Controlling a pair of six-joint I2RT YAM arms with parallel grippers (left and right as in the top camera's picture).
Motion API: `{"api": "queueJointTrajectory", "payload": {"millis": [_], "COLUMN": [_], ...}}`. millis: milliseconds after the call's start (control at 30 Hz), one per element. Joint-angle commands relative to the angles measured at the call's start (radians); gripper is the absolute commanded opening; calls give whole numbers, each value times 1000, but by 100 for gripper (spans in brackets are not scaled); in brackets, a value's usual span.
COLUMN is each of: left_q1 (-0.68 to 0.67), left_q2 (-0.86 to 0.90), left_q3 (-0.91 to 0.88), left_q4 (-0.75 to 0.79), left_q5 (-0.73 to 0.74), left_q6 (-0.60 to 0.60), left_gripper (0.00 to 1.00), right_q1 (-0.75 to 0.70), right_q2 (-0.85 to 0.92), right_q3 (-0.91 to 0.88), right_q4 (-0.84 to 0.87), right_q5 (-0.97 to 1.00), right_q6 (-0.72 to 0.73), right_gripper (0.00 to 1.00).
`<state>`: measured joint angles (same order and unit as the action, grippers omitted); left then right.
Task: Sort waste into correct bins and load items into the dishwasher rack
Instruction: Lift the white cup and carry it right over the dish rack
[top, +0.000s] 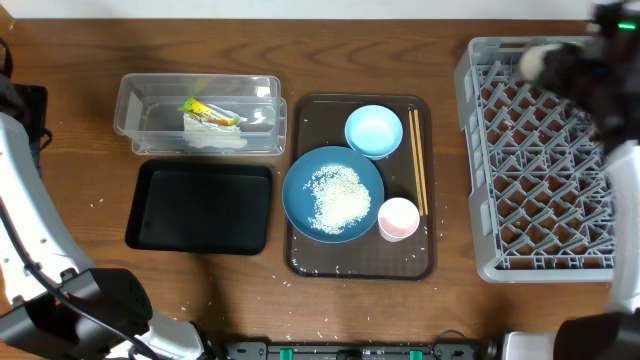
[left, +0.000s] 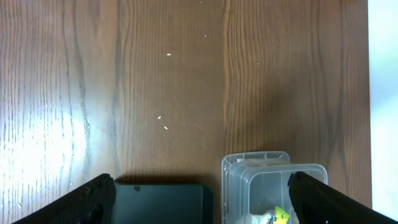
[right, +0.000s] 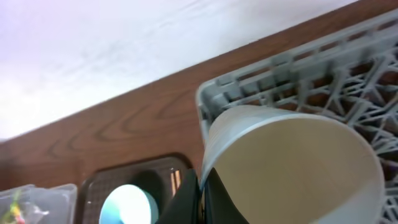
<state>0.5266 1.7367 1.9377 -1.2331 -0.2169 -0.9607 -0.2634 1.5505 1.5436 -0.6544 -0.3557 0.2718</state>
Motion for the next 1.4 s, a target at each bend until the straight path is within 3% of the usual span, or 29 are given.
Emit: {"api": "queueJointTrajectory", "payload": {"millis": [0,267,567,967,1367], "left_q1": [2,2,2,2,2], "left_q2": [7,7,7,7,7], "left_q3": [-1,-1,-1,-1,-1], "left_q4": [-5,-5,-5,-5,-5], "left_q5": [-20,-20,-20,-20,-20], "left_q6": [14,14,14,14,14], "left_gripper": [92,91,92,91,92], "right_q1": [-149,-380,-496,-508,-562], "right_q2": [33,178,423,605,616], "right_q3": [12,12,12,12,12], "right_q4": [10,23,218,197,259], "right_q5": [-372,-620,-1108,-1118,-1115], "right_q6": [-92,-175,-198,-172,-134], "right_gripper": [1,1,1,1,1]}}
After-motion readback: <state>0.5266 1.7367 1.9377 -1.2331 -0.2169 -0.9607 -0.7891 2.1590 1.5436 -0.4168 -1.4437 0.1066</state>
